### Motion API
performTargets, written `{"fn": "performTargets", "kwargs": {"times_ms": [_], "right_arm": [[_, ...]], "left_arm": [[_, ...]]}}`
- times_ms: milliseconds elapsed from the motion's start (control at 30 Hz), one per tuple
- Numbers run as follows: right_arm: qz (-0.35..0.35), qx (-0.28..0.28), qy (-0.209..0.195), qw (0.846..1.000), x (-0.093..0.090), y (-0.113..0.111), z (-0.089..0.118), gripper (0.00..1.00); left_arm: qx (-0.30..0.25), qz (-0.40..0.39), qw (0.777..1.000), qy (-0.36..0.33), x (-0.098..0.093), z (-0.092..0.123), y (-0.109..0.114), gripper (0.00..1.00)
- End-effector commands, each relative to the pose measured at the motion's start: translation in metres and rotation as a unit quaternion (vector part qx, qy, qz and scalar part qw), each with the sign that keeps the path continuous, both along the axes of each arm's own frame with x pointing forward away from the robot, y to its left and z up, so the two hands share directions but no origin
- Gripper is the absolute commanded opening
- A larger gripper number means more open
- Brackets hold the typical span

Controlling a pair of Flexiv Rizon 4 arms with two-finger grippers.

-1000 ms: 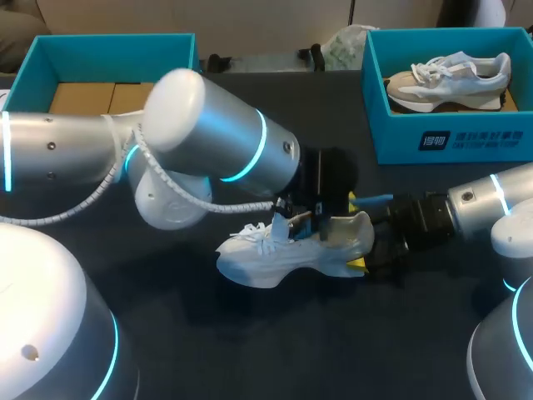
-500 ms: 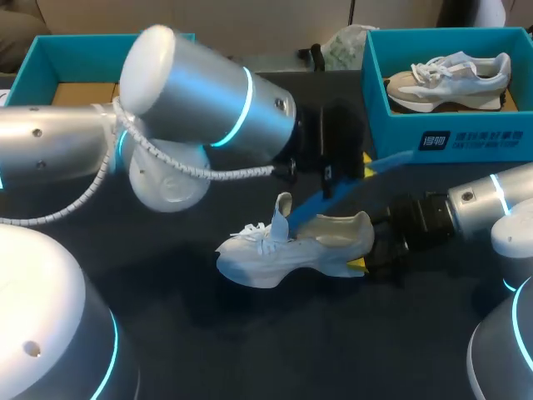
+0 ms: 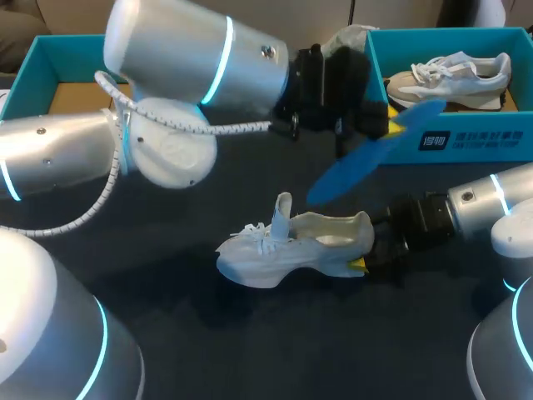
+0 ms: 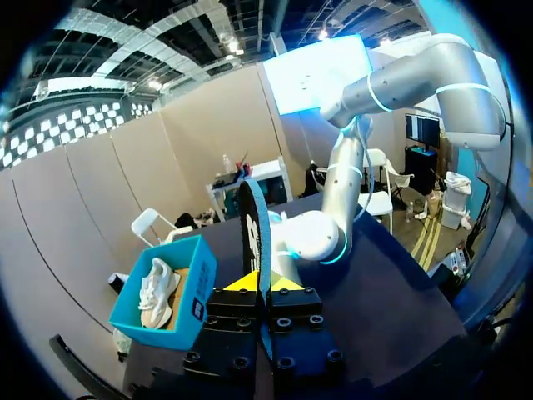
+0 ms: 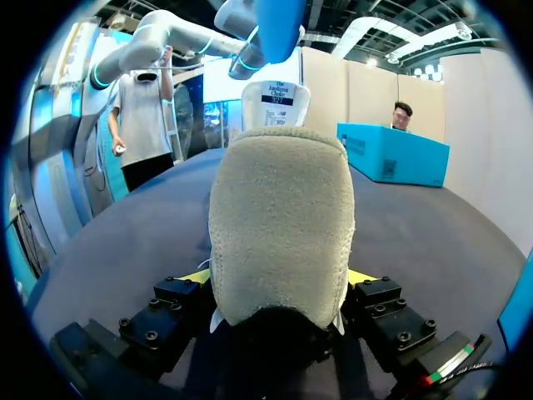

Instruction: Take the shoe out of the shoebox, open the shoe tongue, remove and reinsert the insole, then place the shoe into the shoebox

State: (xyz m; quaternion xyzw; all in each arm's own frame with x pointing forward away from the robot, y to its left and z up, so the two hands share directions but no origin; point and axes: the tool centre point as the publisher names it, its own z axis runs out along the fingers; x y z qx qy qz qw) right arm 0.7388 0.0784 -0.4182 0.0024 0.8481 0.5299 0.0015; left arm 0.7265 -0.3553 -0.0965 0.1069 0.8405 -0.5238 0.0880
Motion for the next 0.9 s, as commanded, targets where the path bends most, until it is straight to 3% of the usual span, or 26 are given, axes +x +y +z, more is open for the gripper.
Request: {"fn": "performTargets", "kwargs": {"times_ms": [33,233,500,900], "right_arm": [[0.000,-0.002,0.000,1.000,-0.001,0.002,-0.002,0.00],[0.000,-0.002,0.000,1.000,-0.001,0.002,-0.002,0.00],[0.000,-0.002,0.000,1.000,-0.001,0.002,-0.002,0.00],[0.000,-0.002,0.000,1.000,-0.001,0.002,-0.002,0.00]], "left_arm": [[-0.004,-0.025,1.000,0.009,0.006,0.029,-0.001,0.00],[-0.034,-0.060,0.997,0.041,0.013,0.060,0.003,0.00],[-0.068,-0.095,0.990,0.073,0.013,0.080,0.008,0.00],[-0.215,-0.142,0.952,0.166,0.019,0.114,0.025,0.00]]}}
